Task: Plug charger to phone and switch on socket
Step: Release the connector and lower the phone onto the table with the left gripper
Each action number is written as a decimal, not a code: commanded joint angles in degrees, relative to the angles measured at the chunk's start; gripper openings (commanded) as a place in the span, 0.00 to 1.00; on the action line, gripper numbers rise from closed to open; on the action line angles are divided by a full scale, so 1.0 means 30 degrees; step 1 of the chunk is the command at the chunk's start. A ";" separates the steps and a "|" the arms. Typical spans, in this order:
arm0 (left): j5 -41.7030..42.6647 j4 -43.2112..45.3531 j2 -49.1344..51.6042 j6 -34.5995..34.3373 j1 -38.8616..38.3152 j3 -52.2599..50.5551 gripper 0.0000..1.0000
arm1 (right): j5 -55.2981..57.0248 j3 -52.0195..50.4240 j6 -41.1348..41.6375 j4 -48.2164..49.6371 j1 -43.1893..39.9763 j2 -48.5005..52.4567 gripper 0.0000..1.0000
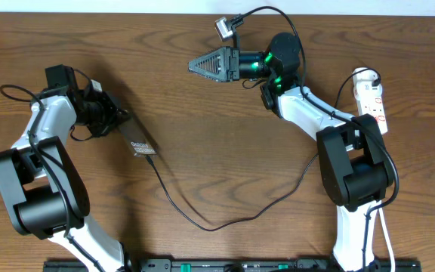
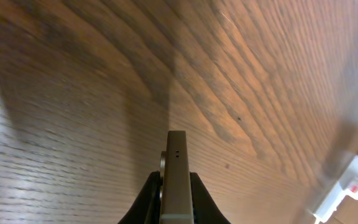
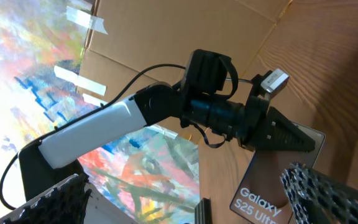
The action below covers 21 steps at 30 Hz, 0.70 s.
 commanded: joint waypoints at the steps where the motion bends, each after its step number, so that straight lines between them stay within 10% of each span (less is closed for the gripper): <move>1: -0.1596 0.0015 -0.0211 0.0036 -0.0051 0.0160 0.07 | 0.0131 0.0284 0.0095 0.0087 -0.0124 -0.0015 0.99; 21: -0.1800 0.0831 -0.0211 0.0036 -0.0051 -0.1923 0.07 | -0.0168 0.0284 0.0087 0.0087 -0.0124 -0.0015 0.99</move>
